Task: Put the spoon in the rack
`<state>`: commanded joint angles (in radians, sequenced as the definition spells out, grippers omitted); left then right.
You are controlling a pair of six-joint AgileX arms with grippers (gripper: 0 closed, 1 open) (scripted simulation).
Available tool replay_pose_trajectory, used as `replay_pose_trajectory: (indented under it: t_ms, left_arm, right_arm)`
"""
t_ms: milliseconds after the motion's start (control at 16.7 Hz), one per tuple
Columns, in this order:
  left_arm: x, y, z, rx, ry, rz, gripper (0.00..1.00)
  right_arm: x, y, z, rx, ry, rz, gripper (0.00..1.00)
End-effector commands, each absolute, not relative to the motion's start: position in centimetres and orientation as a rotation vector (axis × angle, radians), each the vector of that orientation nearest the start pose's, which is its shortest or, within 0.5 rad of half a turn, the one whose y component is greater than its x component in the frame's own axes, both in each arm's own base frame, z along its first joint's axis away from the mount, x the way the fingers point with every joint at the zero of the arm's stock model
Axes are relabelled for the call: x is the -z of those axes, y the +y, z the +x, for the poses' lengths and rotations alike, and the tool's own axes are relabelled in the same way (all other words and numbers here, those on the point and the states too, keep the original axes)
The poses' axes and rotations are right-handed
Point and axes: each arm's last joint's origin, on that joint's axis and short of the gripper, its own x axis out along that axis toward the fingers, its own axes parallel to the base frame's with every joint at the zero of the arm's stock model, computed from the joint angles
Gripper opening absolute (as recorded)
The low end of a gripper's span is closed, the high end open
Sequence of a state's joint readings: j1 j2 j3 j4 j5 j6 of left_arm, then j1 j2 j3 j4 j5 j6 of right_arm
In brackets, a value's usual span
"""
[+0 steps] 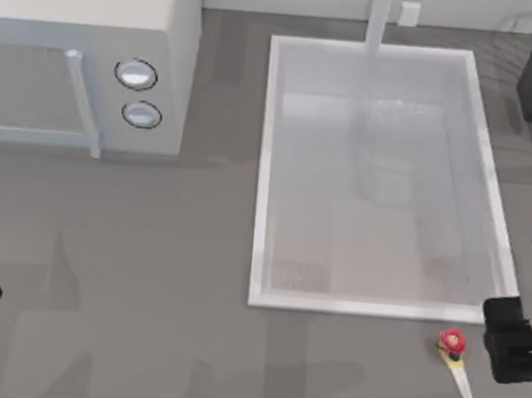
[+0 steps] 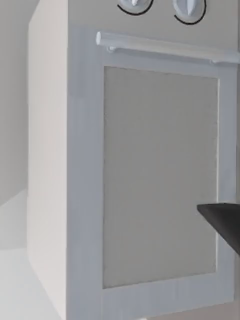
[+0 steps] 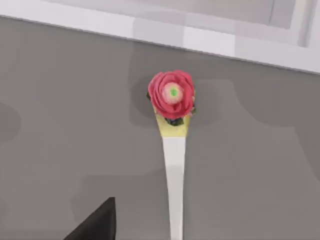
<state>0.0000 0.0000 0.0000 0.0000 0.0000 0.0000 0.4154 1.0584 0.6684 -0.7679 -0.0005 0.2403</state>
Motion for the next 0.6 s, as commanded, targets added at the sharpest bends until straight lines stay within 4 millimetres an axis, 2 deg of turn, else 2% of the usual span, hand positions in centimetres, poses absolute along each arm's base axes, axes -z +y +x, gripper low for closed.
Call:
replay_pose_trajectory:
  t_ms: [300,420,600]
  left_arm:
    - [-16.0,-0.1,10.6,0.000,0.000,0.000,1.00]
    - [-16.0,-0.1,10.6,0.000,0.000,0.000,1.00]
    - [-16.0,-0.1,10.6,0.000,0.000,0.000,1.00]
  right_arm:
    - [-19.5,11.0,19.1,-0.198,1.467,-0.128,1.00]
    - [-19.4,12.1,19.6,-0.188,1.526,-0.157,1.00]
    - [-19.3,12.6,19.9,-0.176,1.559,-0.170,1.00]
